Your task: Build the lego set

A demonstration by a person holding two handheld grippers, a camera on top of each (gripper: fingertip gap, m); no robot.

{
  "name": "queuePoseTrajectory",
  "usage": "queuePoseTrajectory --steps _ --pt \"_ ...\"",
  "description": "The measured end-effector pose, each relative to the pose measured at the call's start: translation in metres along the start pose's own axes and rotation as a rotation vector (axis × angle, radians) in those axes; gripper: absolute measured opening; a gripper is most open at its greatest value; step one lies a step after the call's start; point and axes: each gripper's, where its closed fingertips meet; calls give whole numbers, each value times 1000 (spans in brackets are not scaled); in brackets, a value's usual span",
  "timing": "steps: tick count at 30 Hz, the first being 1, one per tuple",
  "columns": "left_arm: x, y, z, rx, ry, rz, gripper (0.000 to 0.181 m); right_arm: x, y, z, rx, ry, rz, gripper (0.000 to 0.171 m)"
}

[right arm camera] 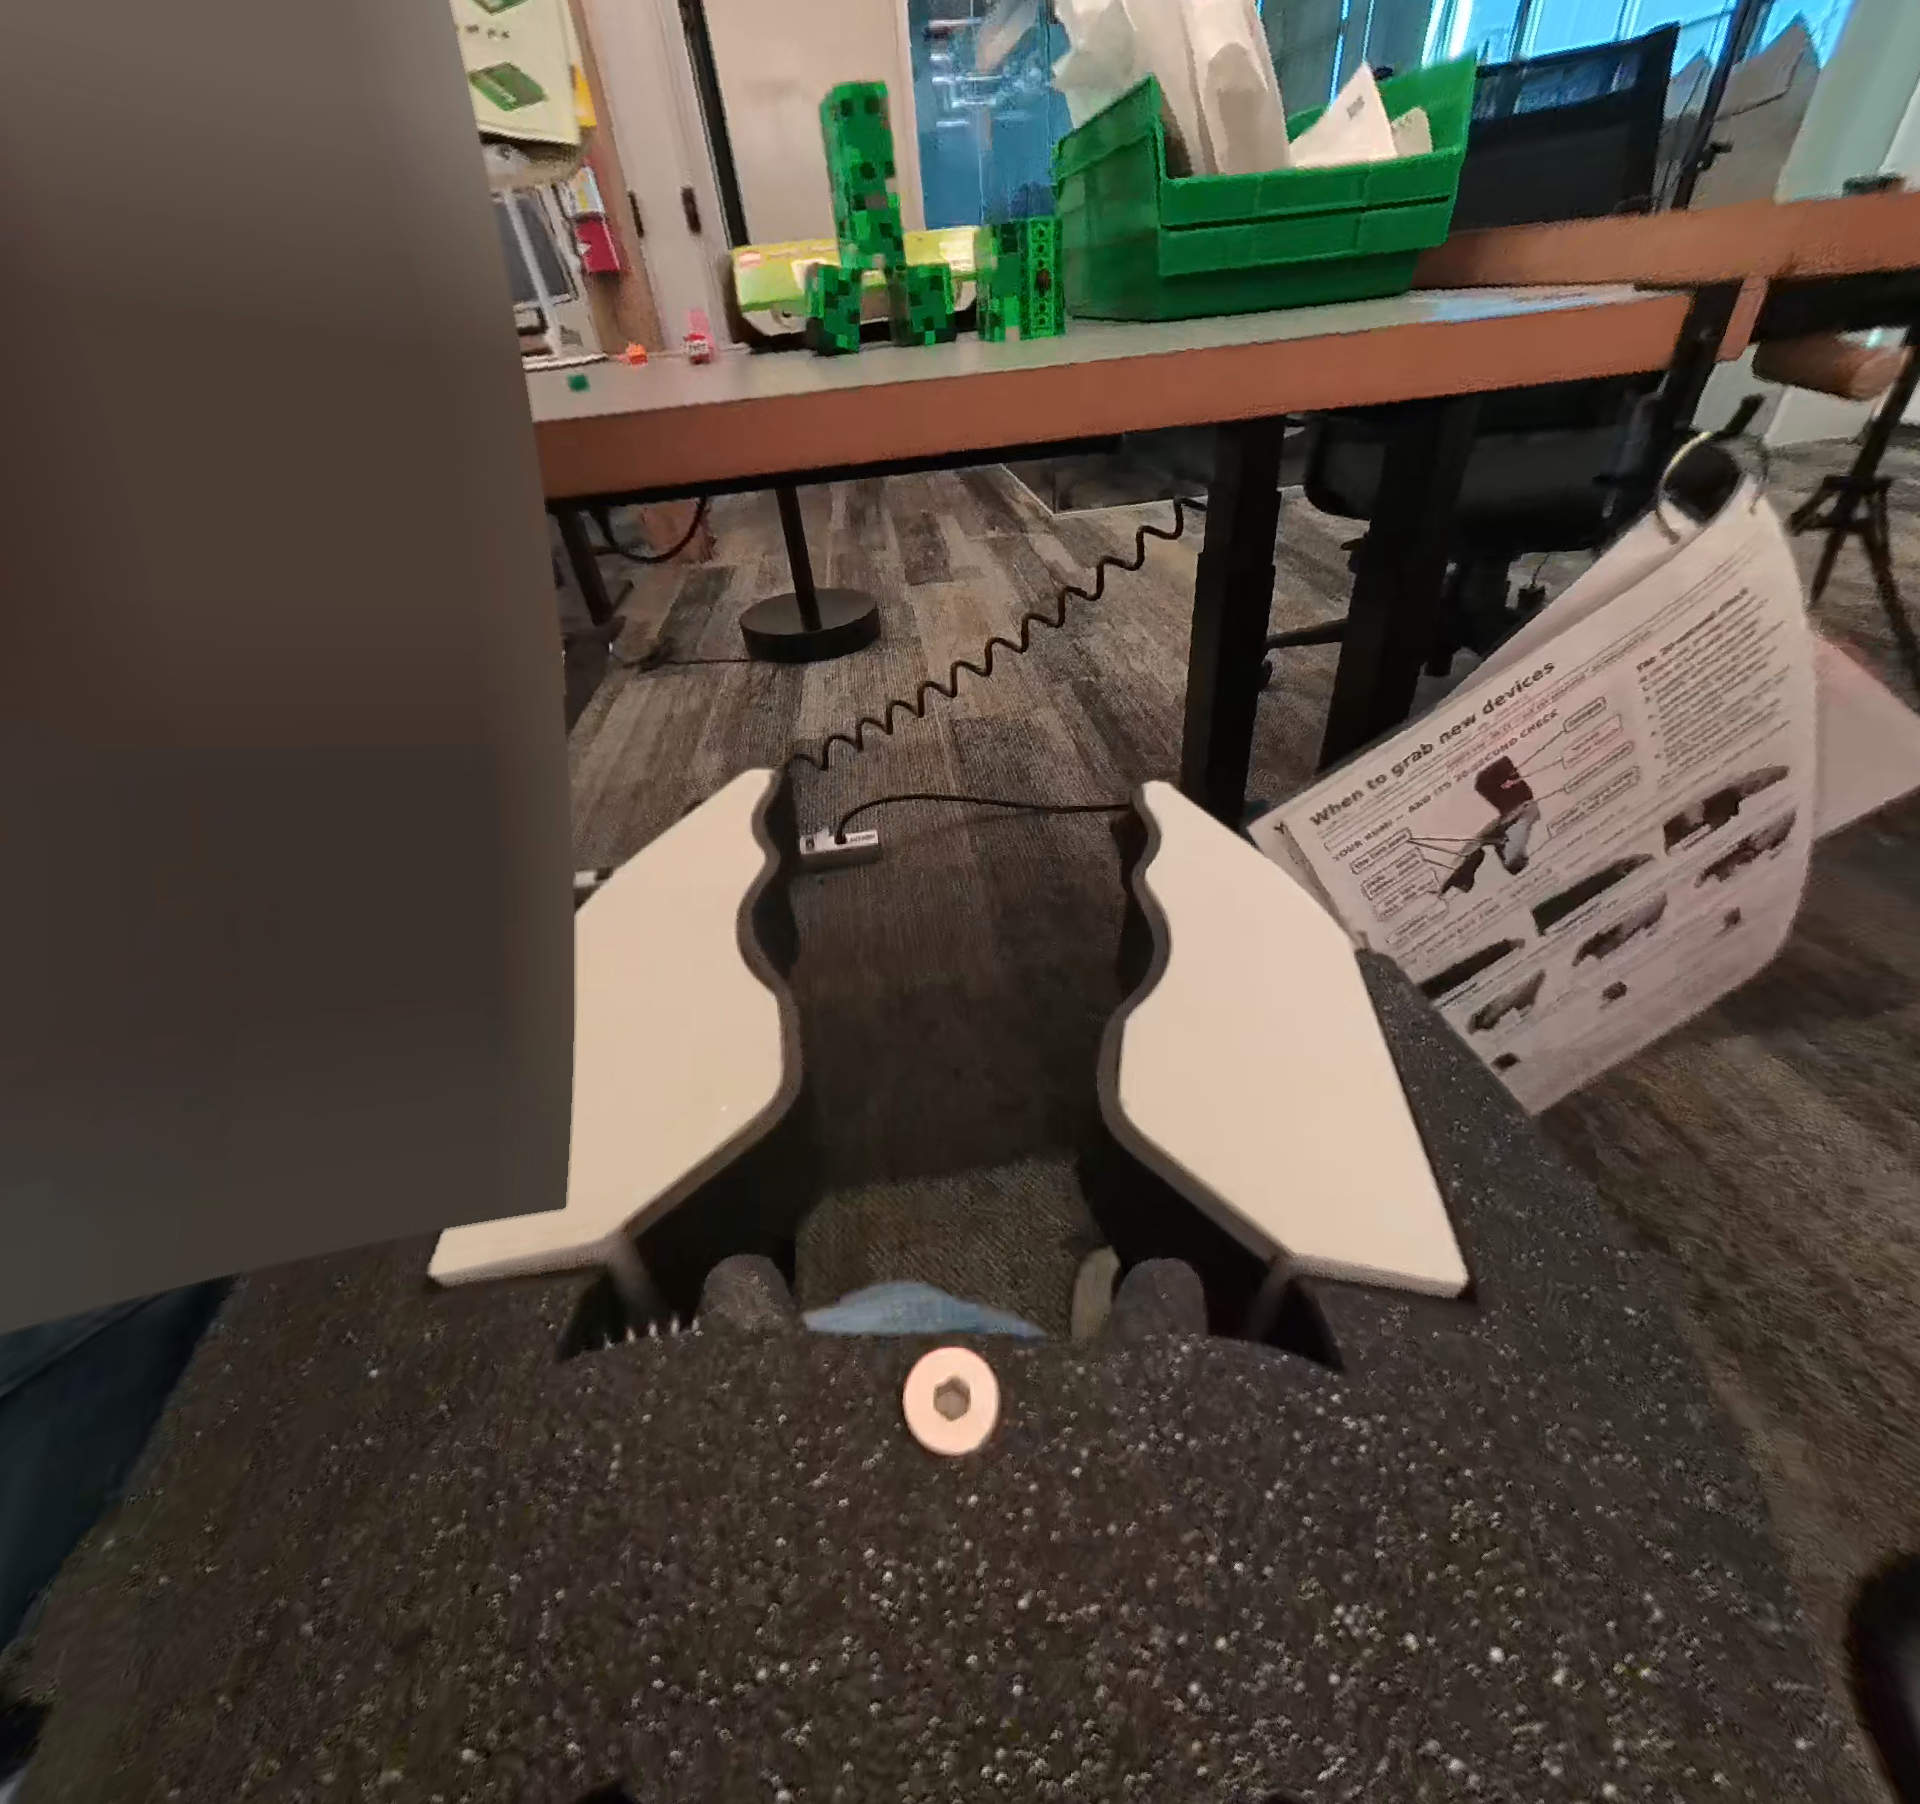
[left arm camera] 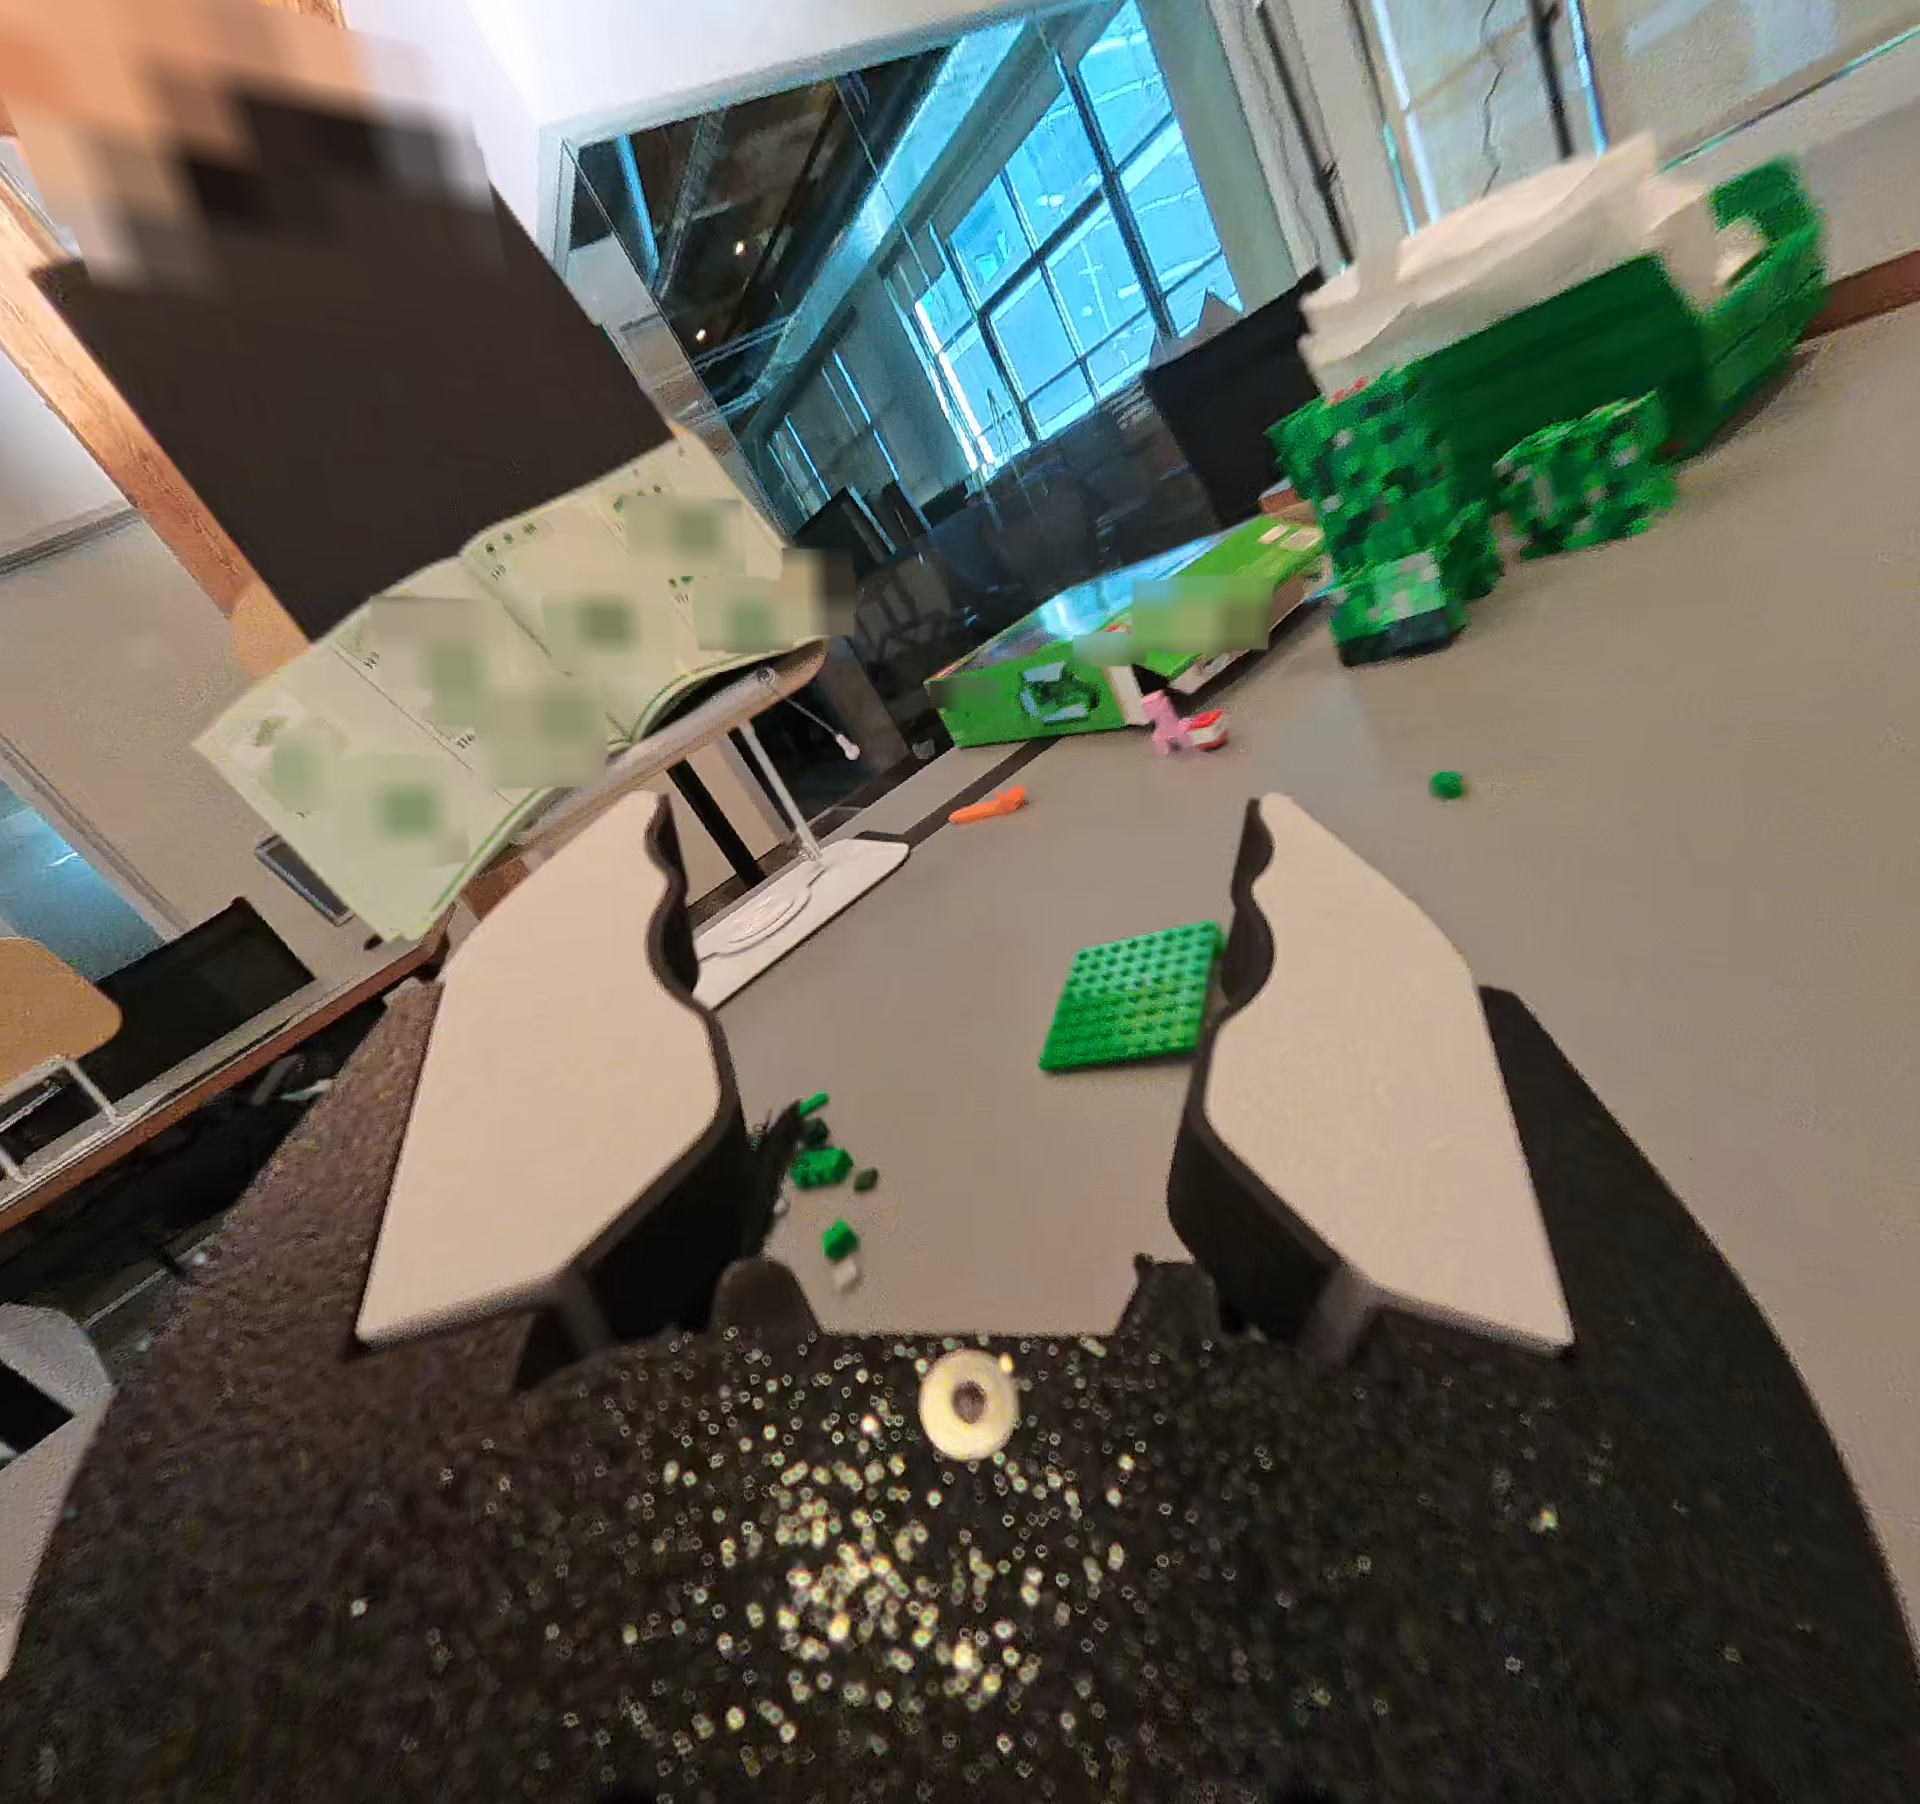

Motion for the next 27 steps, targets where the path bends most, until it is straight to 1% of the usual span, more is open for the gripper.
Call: queuePoseTrajectory --steps 3,5,6,7,10,13,15,18,22,27 --pt "-64 14 -37 13 6 0 100 -23 -10 -9 -60 41 -20 62" --pt "-105 18 -54 27 -17 -5 101 -35 -19 -16 -89 80 -39 60" --pt "-124 17 -61 34 -34 -17 101 -41 -24 -20 -104 101 -51 62" --pt "-141 16 -67 33 -47 -33 101 -47 -29 -23 -118 120 -59 59" --pt "-185 18 -77 -38 -81 -50 101 -61 -44 -32 -161 167 -110 57" --pt "-215 30 -80 -85 -77 -53 101 -68 -48 -30 -225 171 -113 55" --pt "-226 41 -80 -85 -75 -40 101 -69 -50 -34 -231 188 -119 54" --pt "-228 60 -80 -64 -79 1 101 -66 -53 -29 -255 180 -125 52" --pt "-224 79 -76 -14 -99 61 102 -58 -53 -13 -307 120 -126 51" --pt "-207 81 -65 1 -117 88 101 -51 -50 -1 -288 73 -127 49"
Point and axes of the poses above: each gripper's, where its closed fingertips meet, x out along the fingers, z out of its underside, y = z × x across the jaws, and after that the axes turned 7 degrees about -x, right-handed
